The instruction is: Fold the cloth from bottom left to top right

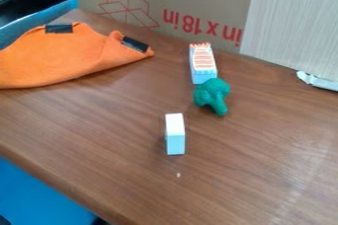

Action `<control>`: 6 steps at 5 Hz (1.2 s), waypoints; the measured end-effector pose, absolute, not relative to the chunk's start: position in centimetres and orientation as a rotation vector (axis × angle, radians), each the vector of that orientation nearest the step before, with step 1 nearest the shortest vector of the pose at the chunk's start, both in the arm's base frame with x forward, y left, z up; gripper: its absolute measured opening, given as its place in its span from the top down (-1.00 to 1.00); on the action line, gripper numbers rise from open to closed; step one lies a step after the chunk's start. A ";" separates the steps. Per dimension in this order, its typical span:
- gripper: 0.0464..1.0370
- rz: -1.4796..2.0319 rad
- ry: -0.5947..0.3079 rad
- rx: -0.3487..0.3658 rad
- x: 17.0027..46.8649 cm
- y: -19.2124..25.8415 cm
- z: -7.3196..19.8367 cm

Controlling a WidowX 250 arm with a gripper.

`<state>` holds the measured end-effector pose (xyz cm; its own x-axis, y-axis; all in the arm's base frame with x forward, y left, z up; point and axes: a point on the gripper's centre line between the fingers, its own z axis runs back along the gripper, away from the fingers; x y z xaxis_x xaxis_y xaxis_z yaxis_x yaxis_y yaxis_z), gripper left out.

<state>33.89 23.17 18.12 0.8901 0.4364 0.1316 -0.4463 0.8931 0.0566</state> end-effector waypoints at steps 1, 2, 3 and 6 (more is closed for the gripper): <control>-0.92 0.453 -0.076 0.061 34.0 23.1 16.4; -0.92 0.388 -0.074 0.002 33.3 23.5 15.7; -0.92 0.364 -0.090 -0.035 30.8 25.7 14.9; -0.92 0.199 -0.165 -0.062 24.3 27.3 15.0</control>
